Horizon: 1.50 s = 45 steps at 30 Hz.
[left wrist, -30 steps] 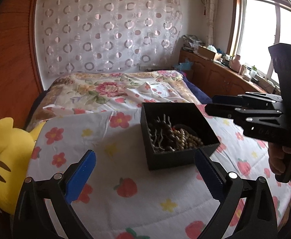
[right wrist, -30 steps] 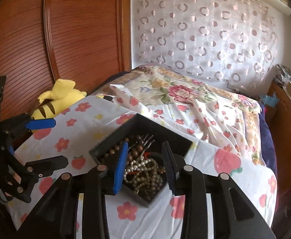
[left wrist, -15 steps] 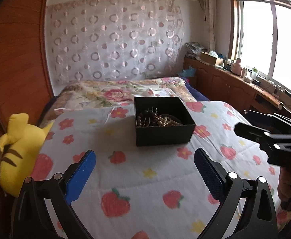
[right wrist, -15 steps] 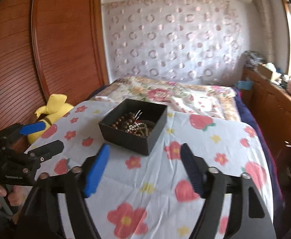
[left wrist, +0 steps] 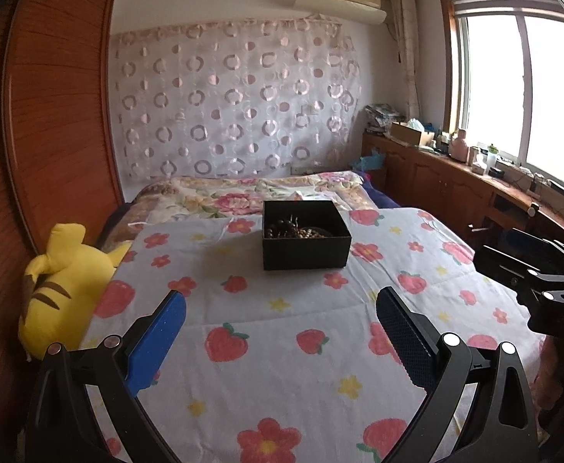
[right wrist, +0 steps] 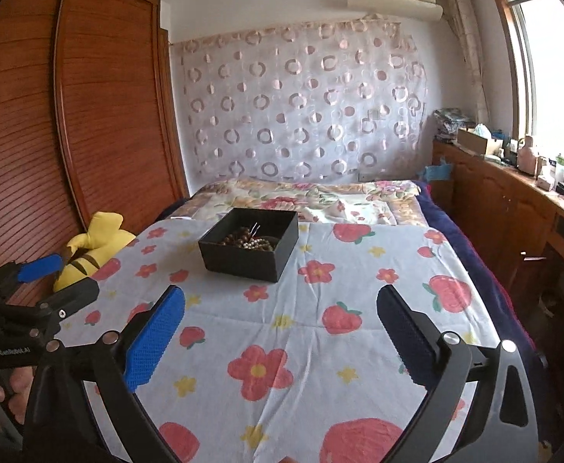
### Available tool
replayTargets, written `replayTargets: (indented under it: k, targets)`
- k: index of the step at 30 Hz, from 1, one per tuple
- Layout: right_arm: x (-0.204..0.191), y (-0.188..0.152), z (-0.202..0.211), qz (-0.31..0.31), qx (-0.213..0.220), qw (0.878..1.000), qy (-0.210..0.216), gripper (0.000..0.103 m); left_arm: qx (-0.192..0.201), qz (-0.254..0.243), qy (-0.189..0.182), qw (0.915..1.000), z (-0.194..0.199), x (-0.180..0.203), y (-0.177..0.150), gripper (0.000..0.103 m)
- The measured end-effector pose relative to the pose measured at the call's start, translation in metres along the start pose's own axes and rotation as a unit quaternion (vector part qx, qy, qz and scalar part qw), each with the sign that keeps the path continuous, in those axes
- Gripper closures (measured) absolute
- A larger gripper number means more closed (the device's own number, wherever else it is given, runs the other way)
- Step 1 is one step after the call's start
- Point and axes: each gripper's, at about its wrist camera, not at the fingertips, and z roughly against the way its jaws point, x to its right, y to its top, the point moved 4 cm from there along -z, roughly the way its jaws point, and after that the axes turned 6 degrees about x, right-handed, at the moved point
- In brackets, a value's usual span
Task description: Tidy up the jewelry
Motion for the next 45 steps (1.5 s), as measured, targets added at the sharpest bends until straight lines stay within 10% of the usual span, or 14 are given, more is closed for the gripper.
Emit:
replayTargets:
  k: [45]
  targets:
    - [-0.002, -0.009, 0.021, 0.003, 0.011, 1.0, -0.005, 0.002, 0.01, 0.009, 0.006, 0.9999, 0.011, 0.0, 0.001, 0.008]
